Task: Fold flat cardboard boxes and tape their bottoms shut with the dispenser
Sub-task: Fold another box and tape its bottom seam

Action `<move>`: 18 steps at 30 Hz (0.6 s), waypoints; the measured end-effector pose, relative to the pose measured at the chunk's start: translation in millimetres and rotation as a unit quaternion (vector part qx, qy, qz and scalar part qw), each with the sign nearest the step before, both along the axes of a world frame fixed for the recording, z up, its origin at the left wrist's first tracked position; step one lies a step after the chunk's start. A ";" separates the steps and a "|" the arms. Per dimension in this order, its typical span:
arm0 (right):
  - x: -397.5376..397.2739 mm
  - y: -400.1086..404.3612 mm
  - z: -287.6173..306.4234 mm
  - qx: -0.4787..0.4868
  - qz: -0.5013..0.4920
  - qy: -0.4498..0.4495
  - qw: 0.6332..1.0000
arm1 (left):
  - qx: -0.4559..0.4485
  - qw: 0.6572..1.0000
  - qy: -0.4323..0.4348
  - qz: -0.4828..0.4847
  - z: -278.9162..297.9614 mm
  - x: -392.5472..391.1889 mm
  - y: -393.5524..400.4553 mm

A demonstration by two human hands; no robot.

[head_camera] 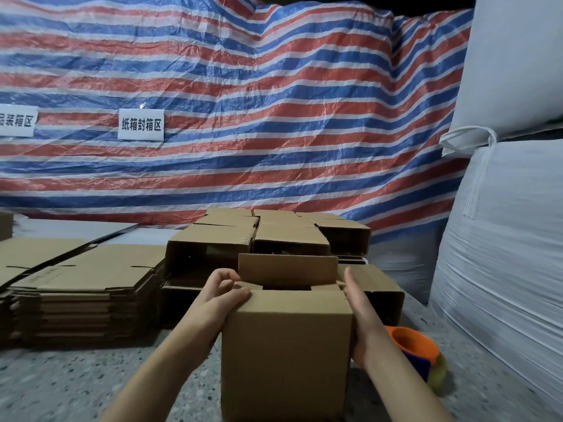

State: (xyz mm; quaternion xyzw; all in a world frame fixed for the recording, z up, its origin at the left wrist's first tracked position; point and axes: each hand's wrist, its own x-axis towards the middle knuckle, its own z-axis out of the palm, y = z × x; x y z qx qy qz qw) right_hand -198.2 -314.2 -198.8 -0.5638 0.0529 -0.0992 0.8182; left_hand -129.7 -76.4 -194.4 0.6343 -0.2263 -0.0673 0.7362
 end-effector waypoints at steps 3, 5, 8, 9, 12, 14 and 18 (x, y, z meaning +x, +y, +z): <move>-5.7 -2.2 5.8 -0.052 0.018 -0.070 0.996 | -0.012 1.000 0.003 -0.004 0.3 0.4 0.9; -6.5 -5.1 7.0 -0.087 0.042 -0.089 0.991 | -0.017 1.000 0.001 -0.019 -0.1 3.0 0.7; -7.6 -8.7 6.1 -0.083 0.062 -0.105 0.989 | -0.016 0.999 0.002 -0.044 0.2 5.2 0.3; -8.5 -8.5 6.4 -0.076 0.061 -0.106 0.990 | -0.016 0.998 -0.003 -0.054 0.2 5.3 0.6; -10.0 -6.6 4.8 -0.056 0.037 -0.099 0.993 | -0.030 0.998 -0.017 -0.050 -1.2 1.9 1.0; -10.0 -4.3 3.3 -0.062 0.008 -0.091 0.994 | -0.029 0.999 -0.014 -0.009 -5.3 0.8 -0.5; -8.3 1.2 3.6 -0.073 -0.025 -0.080 0.994 | -0.011 0.999 -0.002 0.044 -6.8 -2.6 -4.6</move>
